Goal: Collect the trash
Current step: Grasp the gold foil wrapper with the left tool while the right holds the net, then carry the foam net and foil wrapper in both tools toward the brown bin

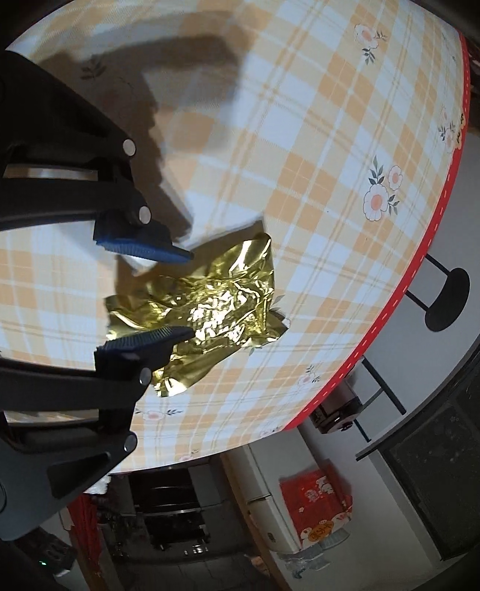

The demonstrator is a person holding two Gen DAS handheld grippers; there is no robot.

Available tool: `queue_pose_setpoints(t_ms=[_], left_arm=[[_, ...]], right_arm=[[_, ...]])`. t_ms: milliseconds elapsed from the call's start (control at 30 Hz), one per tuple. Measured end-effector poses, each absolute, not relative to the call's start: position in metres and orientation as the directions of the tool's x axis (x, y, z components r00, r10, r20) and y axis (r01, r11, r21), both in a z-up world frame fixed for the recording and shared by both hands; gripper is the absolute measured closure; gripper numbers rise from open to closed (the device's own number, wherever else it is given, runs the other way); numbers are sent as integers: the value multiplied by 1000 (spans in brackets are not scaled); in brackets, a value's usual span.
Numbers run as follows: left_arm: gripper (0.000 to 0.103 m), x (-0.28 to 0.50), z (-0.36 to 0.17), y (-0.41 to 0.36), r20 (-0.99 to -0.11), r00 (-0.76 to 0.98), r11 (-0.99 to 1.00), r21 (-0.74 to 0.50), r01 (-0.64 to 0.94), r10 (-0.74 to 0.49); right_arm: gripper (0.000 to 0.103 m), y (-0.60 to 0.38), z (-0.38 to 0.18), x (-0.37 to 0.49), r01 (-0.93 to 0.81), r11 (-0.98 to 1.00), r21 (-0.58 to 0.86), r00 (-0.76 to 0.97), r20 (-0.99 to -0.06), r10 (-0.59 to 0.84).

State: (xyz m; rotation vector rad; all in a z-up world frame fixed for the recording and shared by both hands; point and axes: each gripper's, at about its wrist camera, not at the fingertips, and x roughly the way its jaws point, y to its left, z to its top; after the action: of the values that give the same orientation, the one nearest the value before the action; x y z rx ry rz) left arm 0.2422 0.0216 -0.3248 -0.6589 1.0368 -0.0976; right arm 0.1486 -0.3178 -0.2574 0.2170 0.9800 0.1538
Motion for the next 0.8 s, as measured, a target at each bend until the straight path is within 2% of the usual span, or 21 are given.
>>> queue_pose_setpoints(t_ms=[333,467,667,800], left_arm=[[71,268,-339,13,-794,531,825,-492,-278,-296],[81,268,-339,5,-812,519,851,-452,-268,-268],[91,250,-311,-2,-773,570,880,-442,-173,-277],[93,227,-286,-1,-744,604,891,-437,-118,-285]], right_arm=[[71,-339,-256,152,-7,969,246,553,-807,209],[71,-343,-256,151,0,968,250,555,-805,209],[71,-343,-249,148,-4,964,266,568,-793,221],[71,-338,-242,145,-19,959,284,584,-775,241]])
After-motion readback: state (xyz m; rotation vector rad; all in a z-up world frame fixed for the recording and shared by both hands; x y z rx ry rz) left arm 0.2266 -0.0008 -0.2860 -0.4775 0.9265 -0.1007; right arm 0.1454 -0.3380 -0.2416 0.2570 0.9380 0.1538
